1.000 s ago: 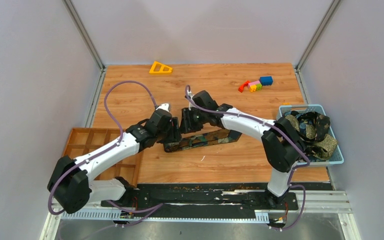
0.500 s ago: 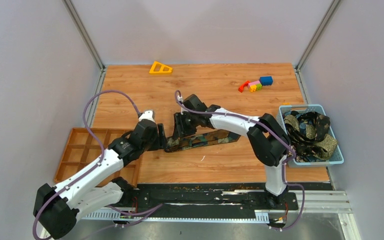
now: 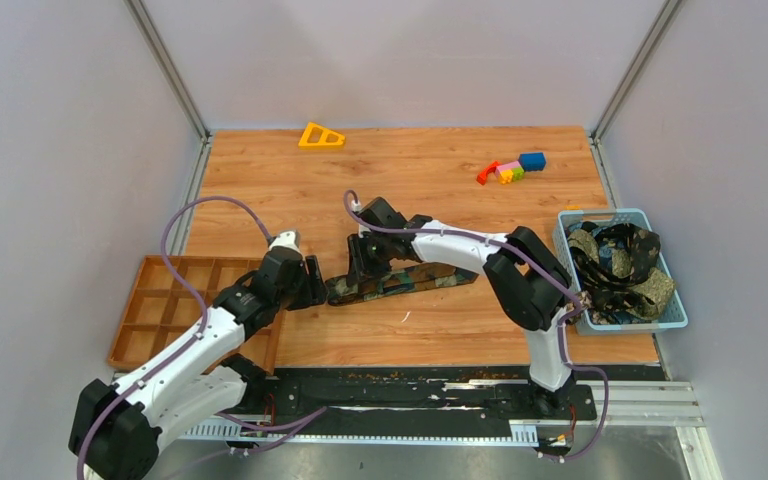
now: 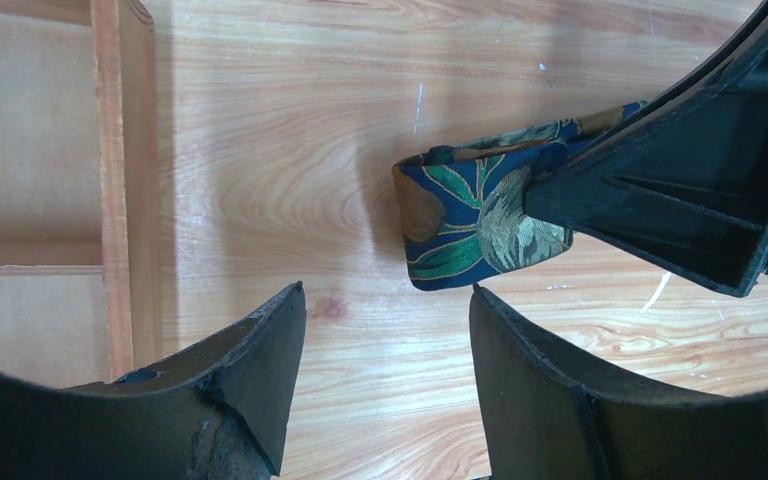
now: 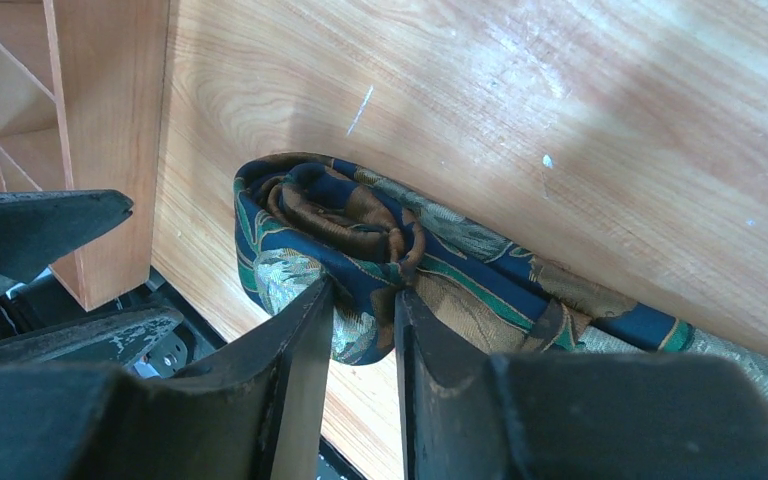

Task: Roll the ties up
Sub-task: Roll the tie at the center of the board.

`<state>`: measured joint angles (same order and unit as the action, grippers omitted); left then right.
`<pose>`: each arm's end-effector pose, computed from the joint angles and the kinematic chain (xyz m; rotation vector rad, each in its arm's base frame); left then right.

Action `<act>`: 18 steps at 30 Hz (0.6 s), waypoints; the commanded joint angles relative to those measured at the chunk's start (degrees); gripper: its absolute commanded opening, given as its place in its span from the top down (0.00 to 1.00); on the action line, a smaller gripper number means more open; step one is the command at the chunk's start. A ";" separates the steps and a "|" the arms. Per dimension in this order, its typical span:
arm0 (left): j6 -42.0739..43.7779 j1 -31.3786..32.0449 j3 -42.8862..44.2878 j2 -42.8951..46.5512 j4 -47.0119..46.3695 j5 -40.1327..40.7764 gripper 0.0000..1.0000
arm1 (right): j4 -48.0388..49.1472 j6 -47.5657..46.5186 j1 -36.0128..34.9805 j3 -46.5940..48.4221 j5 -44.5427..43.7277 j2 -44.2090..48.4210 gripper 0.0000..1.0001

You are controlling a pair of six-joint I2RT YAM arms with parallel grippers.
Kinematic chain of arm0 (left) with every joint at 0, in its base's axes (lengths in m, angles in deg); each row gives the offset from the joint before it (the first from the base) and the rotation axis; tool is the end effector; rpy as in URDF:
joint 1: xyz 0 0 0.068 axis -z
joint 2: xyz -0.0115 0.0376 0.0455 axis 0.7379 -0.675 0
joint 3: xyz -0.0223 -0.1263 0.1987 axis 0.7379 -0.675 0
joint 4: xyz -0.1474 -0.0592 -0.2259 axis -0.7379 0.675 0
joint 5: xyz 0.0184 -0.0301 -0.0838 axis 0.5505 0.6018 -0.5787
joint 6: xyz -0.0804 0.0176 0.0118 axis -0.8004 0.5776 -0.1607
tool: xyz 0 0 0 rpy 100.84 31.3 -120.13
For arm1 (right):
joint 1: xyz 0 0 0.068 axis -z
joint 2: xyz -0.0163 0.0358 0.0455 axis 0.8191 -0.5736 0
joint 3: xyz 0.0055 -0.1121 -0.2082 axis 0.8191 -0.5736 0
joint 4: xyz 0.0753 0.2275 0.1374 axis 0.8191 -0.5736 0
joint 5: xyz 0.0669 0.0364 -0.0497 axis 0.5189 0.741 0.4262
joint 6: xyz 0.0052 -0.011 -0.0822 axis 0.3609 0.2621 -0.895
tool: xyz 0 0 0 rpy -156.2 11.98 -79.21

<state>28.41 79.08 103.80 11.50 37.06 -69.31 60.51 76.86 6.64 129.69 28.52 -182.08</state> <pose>0.2097 -0.1149 0.1470 -0.2395 2.4031 -0.3884 0.2759 0.3478 0.1016 -0.5474 2.7240 0.9125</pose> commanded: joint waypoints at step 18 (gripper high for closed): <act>0.89 -4.27 -2.32 -5.41 -12.47 -8.75 0.34 | -5.46 5.85 -0.96 3.19 -4.69 -1.75 0.75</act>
<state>28.61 76.04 102.51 7.30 29.83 -75.85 55.52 82.52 6.00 131.15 25.02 -182.15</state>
